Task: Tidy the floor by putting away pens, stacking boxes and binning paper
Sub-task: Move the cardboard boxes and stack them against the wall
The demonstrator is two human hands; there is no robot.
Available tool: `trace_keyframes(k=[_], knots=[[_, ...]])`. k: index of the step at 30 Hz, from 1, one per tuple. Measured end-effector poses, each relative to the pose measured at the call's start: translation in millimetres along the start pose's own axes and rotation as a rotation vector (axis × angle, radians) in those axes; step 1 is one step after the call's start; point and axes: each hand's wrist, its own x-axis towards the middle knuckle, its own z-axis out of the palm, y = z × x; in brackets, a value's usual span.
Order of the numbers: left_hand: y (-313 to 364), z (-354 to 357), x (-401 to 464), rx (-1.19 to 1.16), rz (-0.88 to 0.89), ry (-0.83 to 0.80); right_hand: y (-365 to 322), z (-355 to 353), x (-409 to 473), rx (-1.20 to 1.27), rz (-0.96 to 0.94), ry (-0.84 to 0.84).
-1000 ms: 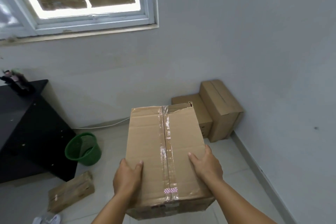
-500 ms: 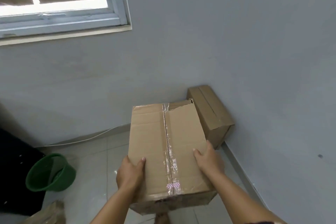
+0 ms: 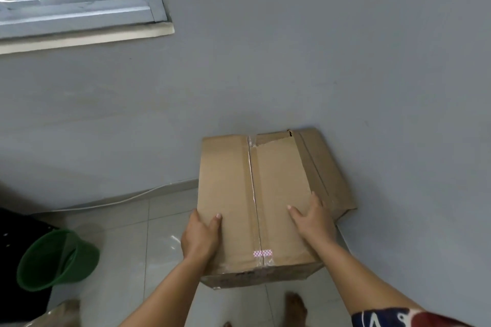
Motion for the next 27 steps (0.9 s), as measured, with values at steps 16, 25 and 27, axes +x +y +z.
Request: trace_keyframes(k=[16,25,27], knots=[[38.3,137.4,138.9,0.013,-0.019,0.096,24.3,42.5,215.6,-0.027,-0.128,-0.092],[31.7,171.4,186.4,0.020,-0.003,0.081,39.6,73.5,266.3,0.023,-0.141,-0.081],[29.9,177.7,194.0,0.024,-0.010,0.078,40.8,79.1,274.0,0.056,-0.130,-0.102]])
